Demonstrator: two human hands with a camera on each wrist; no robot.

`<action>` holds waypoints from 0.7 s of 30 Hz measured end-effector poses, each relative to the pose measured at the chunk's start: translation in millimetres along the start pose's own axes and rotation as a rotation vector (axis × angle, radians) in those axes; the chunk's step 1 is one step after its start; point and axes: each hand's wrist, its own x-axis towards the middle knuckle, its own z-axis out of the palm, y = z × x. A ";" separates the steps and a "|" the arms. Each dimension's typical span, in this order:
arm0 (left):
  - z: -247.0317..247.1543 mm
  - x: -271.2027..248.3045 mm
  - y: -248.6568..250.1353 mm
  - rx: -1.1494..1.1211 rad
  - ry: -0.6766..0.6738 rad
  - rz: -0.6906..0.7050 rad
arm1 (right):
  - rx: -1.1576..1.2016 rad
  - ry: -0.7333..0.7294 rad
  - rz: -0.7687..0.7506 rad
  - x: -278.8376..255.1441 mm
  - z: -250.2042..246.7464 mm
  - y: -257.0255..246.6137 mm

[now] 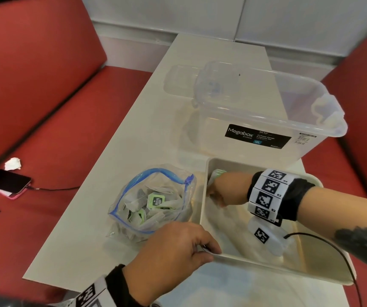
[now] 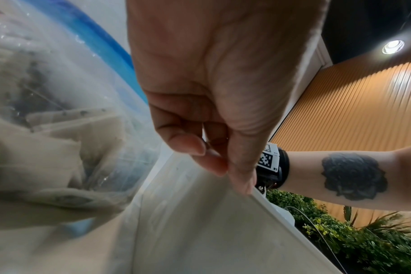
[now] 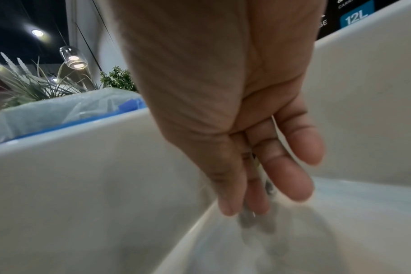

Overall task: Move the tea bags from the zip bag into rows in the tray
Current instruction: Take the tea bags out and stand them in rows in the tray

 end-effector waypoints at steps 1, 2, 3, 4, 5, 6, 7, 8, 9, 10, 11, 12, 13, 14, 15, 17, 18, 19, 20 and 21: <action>0.1 -0.2 0.0 0.002 0.001 0.000 | 0.006 0.014 -0.003 0.5 0.4 1.8; 0.1 -0.5 0.3 0.004 0.002 0.001 | 0.014 0.020 -0.006 0.4 0.5 3.7; 0.2 -0.8 0.7 0.005 0.003 0.001 | 0.017 0.020 -0.013 -0.3 0.2 4.8; 0.1 -0.8 1.2 0.007 0.004 0.002 | 0.020 0.018 -0.021 -1.2 -0.2 5.3; 0.1 -1.0 1.6 0.007 0.003 0.002 | 0.024 0.016 -0.031 -2.4 -0.3 5.1; 0.1 -1.0 2.0 0.007 0.002 0.003 | 0.028 0.009 -0.031 -3.6 -0.1 4.7; 0.1 -0.9 2.4 0.007 0.001 0.004 | 0.034 0.004 -0.030 -4.6 0.0 4.2; 0.1 -1.1 2.7 0.008 0.001 0.006 | 0.044 -0.002 -0.022 -5.0 0.6 4.3; 0.1 -1.3 2.9 0.009 0.001 0.007 | 0.057 -0.007 -0.014 -5.2 1.1 4.4; 0.0 -1.5 3.1 0.009 0.003 0.008 | 0.069 -0.014 0.001 -5.5 1.7 4.6; 0.0 -1.6 3.4 0.009 0.004 0.008 | 0.076 -0.017 0.011 -6.2 2.2 4.8; 0.0 -1.9 3.6 0.009 0.004 0.008 | 0.079 -0.019 0.023 -7.2 2.9 5.0; -0.1 -1.9 3.9 0.009 0.003 0.007 | 0.077 -0.015 0.035 -8.8 3.6 5.2; -0.3 -2.2 4.0 0.010 0.004 0.007 | 0.073 -0.007 0.051 -10.6 4.5 5.7; -0.4 -2.3 3.8 0.012 0.004 0.007 | 0.066 0.005 0.067 -13.1 5.4 6.5; -0.4 -2.1 3.5 0.009 0.008 0.004 | 0.046 0.024 0.106 -18.7 6.7 9.5; -0.2 -2.2 3.2 0.007 0.009 0.004 | 0.039 0.025 0.123 -21.3 7.1 11.2; 0.0 -2.0 3.2 0.006 0.008 0.003 | 0.034 0.023 0.138 -23.2 7.3 12.9; 0.2 -1.8 3.2 0.005 0.006 0.003 | 0.032 0.020 0.149 -24.7 7.3 14.5; 0.3 -1.7 3.3 0.003 0.005 0.004 | 0.031 0.018 0.156 -25.4 7.4 15.6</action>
